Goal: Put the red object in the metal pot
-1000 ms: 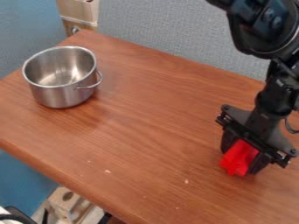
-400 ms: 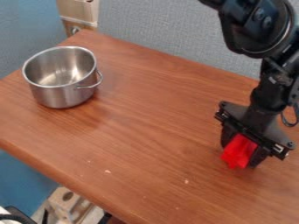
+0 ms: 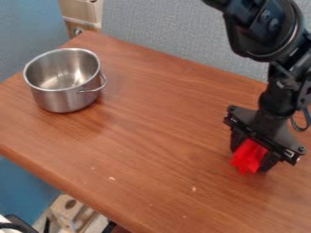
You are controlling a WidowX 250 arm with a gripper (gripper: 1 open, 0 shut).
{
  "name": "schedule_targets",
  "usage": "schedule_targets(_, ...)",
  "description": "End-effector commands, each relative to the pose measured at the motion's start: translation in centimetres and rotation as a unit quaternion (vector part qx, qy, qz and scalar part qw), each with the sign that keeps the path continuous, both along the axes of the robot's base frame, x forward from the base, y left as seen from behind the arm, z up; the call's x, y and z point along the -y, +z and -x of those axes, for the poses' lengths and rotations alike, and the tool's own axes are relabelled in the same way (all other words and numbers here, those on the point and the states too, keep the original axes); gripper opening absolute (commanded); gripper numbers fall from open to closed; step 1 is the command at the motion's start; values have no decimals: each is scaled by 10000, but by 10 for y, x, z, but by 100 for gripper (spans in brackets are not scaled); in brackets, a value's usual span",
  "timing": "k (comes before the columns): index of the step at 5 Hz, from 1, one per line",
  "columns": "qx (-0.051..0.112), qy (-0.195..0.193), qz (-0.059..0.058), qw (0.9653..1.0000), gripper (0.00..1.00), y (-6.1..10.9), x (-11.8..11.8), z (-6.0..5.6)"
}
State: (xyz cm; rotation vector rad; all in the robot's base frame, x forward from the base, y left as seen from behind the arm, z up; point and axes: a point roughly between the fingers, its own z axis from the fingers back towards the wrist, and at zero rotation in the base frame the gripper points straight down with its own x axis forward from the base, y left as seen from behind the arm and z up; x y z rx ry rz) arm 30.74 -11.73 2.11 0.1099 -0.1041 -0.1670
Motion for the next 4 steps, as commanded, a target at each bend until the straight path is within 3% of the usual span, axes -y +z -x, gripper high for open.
schedule_targets(1, -346, 26, -119, 9993, 0, -28, -7, 14)
schedule_targets(3, -431, -16, -116, 9990, 0, -39, -7, 21)
schedule_targets(4, -415, 24, -57, 9991, 0, -33, -8, 22)
